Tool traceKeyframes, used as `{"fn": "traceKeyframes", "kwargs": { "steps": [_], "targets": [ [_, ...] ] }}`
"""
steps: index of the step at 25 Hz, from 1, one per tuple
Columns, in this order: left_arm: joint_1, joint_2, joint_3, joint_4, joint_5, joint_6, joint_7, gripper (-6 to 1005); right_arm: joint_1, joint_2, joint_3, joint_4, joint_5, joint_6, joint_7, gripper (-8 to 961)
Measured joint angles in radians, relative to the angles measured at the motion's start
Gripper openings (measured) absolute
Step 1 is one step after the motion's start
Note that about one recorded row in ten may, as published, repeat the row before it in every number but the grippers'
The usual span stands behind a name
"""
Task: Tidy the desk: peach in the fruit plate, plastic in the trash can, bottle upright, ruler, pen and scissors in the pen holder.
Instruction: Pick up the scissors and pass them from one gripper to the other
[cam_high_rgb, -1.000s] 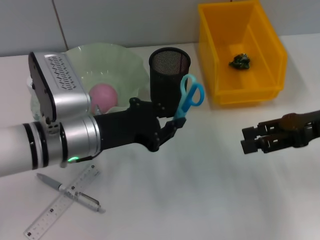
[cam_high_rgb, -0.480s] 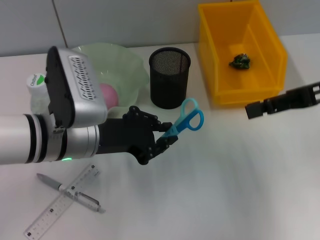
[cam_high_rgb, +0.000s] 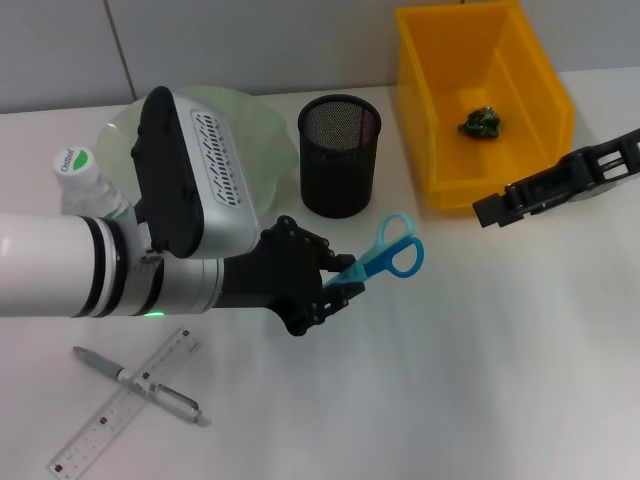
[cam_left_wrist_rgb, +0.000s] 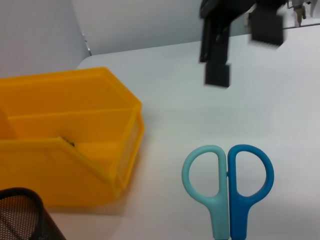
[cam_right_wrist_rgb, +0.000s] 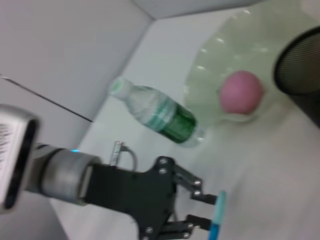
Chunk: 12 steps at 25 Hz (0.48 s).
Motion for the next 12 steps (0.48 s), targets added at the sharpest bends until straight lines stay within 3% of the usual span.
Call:
{"fn": "traceKeyframes", "kwargs": {
  "steps": [6,11,12],
  "targets": [
    [-0.005,-0.001,0.013,-0.001,0.026,-0.014,-0.025,314,0.041,0.014,-0.035,0.013,-0.05,0.047,0.034,761],
    [-0.009,-0.002,0.029,-0.011,0.049,-0.043,-0.048,315,0.062,0.042,-0.11,0.016,-0.054,0.105,0.067,760],
    [-0.009,-0.002,0.031,-0.012,0.052,-0.044,-0.053,315,0.069,0.056,-0.125,0.017,-0.054,0.126,0.07,760]
  ]
}}
